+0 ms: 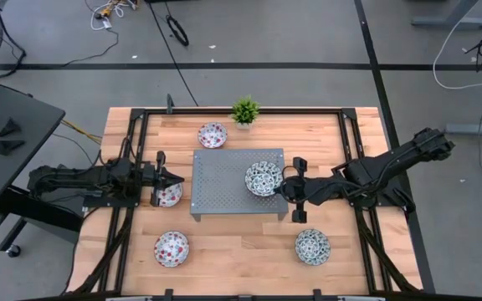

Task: Pick & Place Mini bowls
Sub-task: Stack the top blue patterned bowl on the other blue patterned bowl on the shelf

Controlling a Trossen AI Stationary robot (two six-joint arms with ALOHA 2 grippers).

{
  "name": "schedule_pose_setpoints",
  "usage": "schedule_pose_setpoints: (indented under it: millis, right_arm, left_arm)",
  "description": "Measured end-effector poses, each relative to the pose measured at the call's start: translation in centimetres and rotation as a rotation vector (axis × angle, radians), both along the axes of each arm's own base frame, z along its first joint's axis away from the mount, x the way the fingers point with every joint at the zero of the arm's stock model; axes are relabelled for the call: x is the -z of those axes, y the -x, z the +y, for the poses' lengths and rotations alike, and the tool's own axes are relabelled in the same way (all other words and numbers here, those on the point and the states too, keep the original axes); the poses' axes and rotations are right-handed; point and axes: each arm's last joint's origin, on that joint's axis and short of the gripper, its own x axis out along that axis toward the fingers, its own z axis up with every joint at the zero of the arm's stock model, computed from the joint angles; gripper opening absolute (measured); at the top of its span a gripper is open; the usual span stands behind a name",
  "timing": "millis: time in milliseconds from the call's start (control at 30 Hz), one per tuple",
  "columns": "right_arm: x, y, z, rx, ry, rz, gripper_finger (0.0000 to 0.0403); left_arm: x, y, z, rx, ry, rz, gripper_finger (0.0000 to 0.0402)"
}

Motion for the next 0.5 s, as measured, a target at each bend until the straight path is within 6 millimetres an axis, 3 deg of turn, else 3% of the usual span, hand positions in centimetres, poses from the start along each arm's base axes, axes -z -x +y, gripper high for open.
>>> schedule_pose_setpoints:
  millis: [500]
  right_arm:
    - [0.35,0.12,0.01,-0.017,0.000,0.041,0.0000]
  left_arm:
    - [-0.01,0.00,0.00,0.000,0.000,0.000,0.0018]
